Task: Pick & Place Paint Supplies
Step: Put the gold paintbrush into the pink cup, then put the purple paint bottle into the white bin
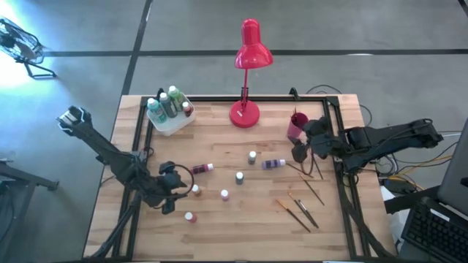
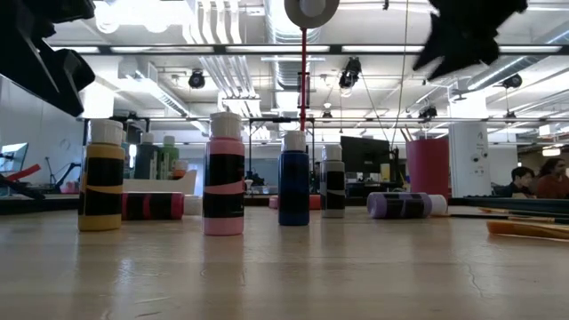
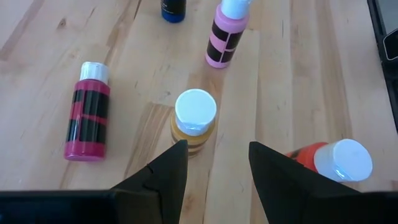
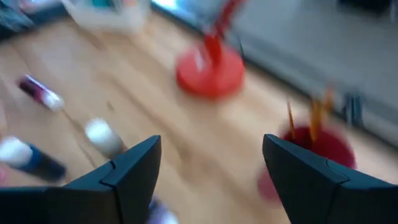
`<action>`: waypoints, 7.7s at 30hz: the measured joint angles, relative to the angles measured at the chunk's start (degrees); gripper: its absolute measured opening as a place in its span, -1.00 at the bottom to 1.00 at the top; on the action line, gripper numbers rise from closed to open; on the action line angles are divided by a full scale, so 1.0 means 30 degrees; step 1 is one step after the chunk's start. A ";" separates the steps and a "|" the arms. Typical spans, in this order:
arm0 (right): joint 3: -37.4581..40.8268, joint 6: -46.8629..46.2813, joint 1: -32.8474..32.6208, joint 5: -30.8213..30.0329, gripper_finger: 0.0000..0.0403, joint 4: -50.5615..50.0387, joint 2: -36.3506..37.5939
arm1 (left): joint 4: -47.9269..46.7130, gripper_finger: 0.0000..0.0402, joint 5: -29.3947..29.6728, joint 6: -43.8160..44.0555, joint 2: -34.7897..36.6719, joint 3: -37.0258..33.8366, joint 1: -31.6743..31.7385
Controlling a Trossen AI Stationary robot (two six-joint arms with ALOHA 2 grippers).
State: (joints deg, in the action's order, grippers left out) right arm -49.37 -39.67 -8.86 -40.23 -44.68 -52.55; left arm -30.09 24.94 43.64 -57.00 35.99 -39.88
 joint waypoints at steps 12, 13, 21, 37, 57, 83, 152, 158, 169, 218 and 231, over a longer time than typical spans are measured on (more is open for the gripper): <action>0.1447 -0.6331 0.2672 0.4340 0.18 -0.6485 -0.0203 | -0.0998 -0.12 0.0229 0.0015 0.1334 0.0219 0.0007; 0.1689 -0.6376 0.2877 0.4437 0.18 -0.6426 -0.0300 | -0.1004 -0.12 0.0222 0.0021 0.1466 0.0219 0.0007; 0.3483 -0.7582 0.4037 0.4520 0.27 -0.5017 -0.2027 | -0.1109 -0.12 0.0170 -0.0022 0.2351 0.0219 0.0007; 0.4865 -0.7018 0.6046 0.4486 0.34 -0.1770 -0.6046 | -0.1494 -0.12 0.0141 0.0080 0.2736 0.0219 0.0007; 0.7667 -0.5546 0.7564 0.5073 0.27 0.2322 -0.6604 | -0.1581 -0.12 0.0141 0.0207 0.2728 0.0219 0.0008; 0.8335 -0.4938 0.8169 0.4840 -0.27 0.2893 -0.6596 | -0.1559 -0.12 0.0141 0.0510 0.2728 0.0211 0.0015; 0.6055 1.6369 0.4949 -0.2371 -0.96 2.3907 0.1595 | -0.1545 -0.12 0.0243 0.0091 0.2721 0.0210 0.0007; 0.8100 1.5985 0.6979 -0.1240 -0.96 2.5612 0.2005 | -0.1545 -0.12 0.0251 -0.0007 0.2721 0.0204 0.0014; 1.1172 1.6155 0.9239 -0.0048 -0.96 3.1666 0.1197 | -0.1552 -0.12 0.1052 -0.0141 0.2721 0.0204 0.0015; 1.1706 1.3777 0.9799 0.1197 -0.81 3.1866 -0.5656 | -0.1457 -0.12 0.1147 -0.0051 0.2721 0.0197 0.0015; 0.8675 1.4290 0.9799 0.0847 -0.15 2.6337 -0.5261 | -0.1406 -0.12 0.1037 -0.0051 0.2721 0.0197 0.0014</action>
State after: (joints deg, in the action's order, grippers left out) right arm -23.35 3.20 20.53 -37.69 34.33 -68.33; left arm -34.30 28.05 43.48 -48.84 36.58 -39.84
